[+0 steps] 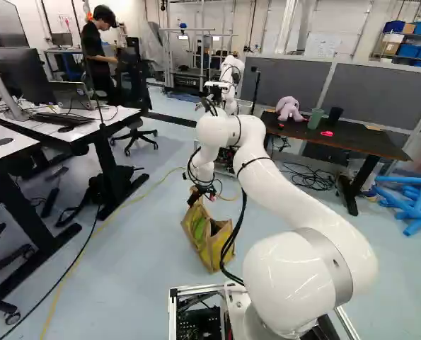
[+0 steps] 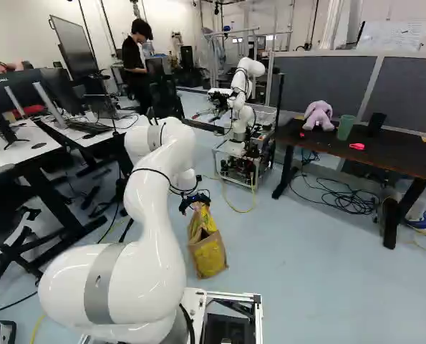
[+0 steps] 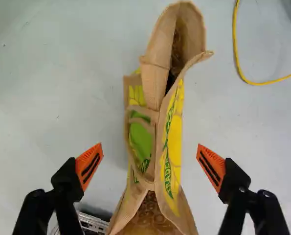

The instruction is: Pick up the bag on the ground and place it on the table

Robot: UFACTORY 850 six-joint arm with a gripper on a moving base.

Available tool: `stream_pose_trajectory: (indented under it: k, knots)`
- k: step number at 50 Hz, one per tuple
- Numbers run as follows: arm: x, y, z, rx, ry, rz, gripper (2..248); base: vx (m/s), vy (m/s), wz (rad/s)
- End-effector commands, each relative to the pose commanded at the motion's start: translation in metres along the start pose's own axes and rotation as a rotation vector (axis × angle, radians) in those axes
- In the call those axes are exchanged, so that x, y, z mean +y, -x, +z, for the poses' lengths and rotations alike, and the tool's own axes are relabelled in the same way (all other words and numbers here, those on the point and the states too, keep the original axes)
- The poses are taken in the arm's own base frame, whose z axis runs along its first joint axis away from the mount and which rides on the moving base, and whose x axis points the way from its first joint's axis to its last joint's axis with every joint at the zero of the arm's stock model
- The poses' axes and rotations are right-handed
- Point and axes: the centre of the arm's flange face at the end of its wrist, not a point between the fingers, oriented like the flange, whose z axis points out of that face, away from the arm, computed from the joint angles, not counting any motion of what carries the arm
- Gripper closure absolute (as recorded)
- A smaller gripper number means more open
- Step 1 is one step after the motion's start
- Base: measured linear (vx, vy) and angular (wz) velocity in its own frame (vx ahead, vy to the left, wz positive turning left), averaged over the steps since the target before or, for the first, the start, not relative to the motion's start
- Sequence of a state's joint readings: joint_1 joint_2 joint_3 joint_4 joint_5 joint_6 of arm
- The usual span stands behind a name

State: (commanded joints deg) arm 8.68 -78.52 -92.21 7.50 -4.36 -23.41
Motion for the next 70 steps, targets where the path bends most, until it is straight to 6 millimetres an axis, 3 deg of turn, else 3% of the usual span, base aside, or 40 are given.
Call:
stream_pose_trajectory:
  k: [70]
  knots:
    - [0.005,0.019,0.105,-0.014,-0.002,0.013,3,0.000,0.000,0.000]
